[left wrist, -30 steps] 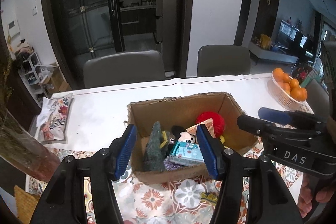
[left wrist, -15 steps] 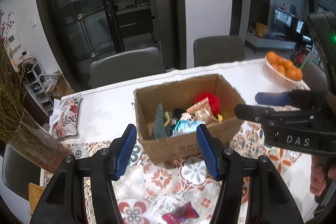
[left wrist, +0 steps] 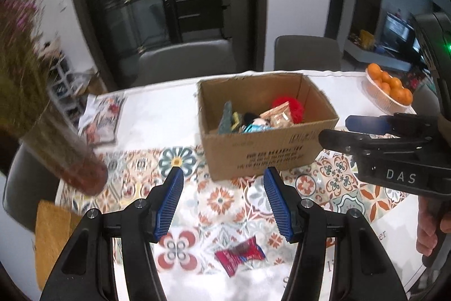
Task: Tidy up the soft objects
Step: 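Move the left tool to the red candy packet while the right tool approaches the yellow Minion toy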
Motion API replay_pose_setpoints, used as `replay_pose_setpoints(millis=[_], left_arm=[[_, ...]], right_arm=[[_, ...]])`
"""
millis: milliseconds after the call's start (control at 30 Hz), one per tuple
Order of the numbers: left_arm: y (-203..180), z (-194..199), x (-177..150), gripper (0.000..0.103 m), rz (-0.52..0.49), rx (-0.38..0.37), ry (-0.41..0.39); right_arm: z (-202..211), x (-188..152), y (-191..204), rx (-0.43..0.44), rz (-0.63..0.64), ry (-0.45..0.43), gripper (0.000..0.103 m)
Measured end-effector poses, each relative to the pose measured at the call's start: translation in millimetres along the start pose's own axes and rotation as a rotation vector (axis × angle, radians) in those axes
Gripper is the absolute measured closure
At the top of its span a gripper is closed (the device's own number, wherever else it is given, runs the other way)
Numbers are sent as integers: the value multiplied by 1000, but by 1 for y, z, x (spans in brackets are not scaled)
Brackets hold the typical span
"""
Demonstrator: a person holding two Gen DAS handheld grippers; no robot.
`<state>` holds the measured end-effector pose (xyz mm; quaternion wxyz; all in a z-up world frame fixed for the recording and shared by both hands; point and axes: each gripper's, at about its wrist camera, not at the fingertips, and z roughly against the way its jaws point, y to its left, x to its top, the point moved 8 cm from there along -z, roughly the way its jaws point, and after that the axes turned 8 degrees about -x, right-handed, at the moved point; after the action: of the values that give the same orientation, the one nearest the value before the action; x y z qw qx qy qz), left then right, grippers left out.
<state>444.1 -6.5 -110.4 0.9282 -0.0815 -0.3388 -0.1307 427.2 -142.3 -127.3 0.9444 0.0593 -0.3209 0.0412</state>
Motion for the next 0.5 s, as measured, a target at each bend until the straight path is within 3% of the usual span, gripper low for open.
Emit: replay_pose_setpoints(millis=[333, 500], left_arm=[[5, -6, -50, 43, 155, -10, 86], [1, -11, -66, 29, 188, -11, 123]], right_arm=[[-15, -29, 11, 37, 51, 66, 49], [-28, -43, 12, 62, 63, 116, 49]])
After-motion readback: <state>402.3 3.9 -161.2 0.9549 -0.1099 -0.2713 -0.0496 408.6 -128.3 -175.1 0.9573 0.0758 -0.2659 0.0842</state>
